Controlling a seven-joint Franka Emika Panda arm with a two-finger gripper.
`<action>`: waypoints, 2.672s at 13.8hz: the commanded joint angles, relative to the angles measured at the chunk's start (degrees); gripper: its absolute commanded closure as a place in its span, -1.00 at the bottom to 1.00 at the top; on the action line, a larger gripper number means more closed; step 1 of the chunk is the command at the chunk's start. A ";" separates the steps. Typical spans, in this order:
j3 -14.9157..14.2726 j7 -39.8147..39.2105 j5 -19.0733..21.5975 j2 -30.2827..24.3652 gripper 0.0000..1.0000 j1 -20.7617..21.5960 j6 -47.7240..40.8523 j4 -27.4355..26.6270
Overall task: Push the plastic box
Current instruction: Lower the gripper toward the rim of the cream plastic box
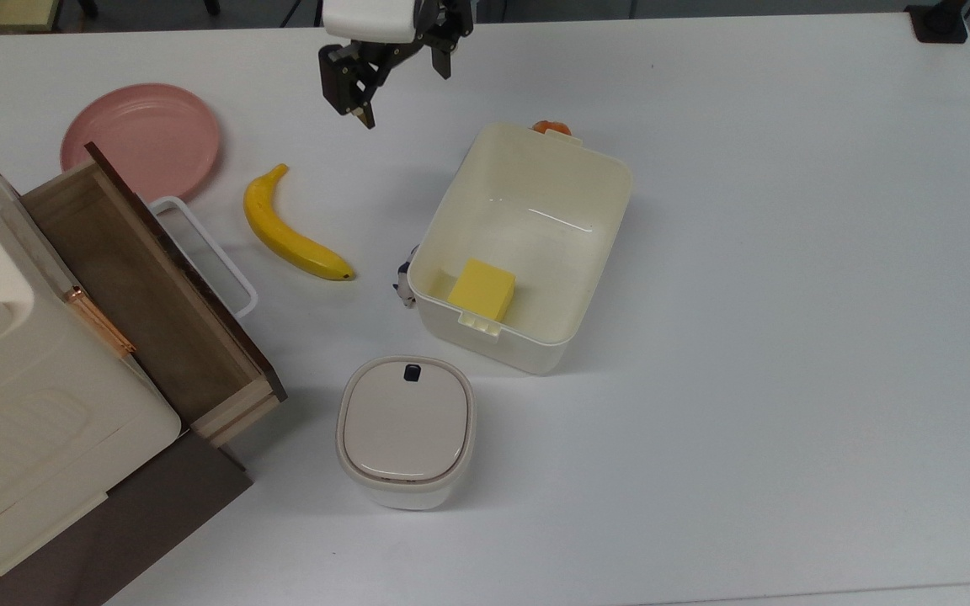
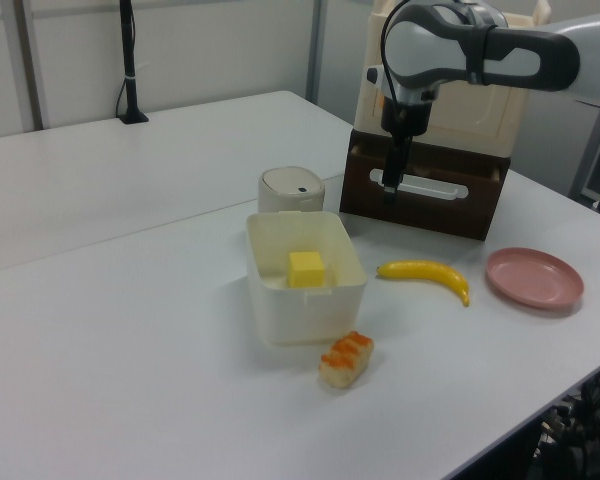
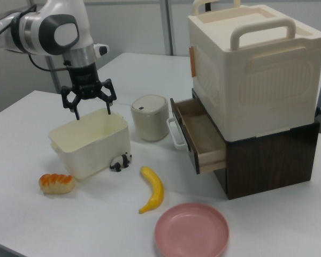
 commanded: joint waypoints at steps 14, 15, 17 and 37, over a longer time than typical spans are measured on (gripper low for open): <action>0.19 -19.09 -5.55 -1.38 -1.00 0.28 16.88 -12.68; 0.19 -19.01 -5.55 -1.38 -1.00 0.28 16.79 -12.76; 0.19 -19.10 -5.55 -1.29 -1.00 0.37 17.14 -13.29; 0.90 -19.01 -5.11 2.57 -1.00 1.42 17.49 -14.17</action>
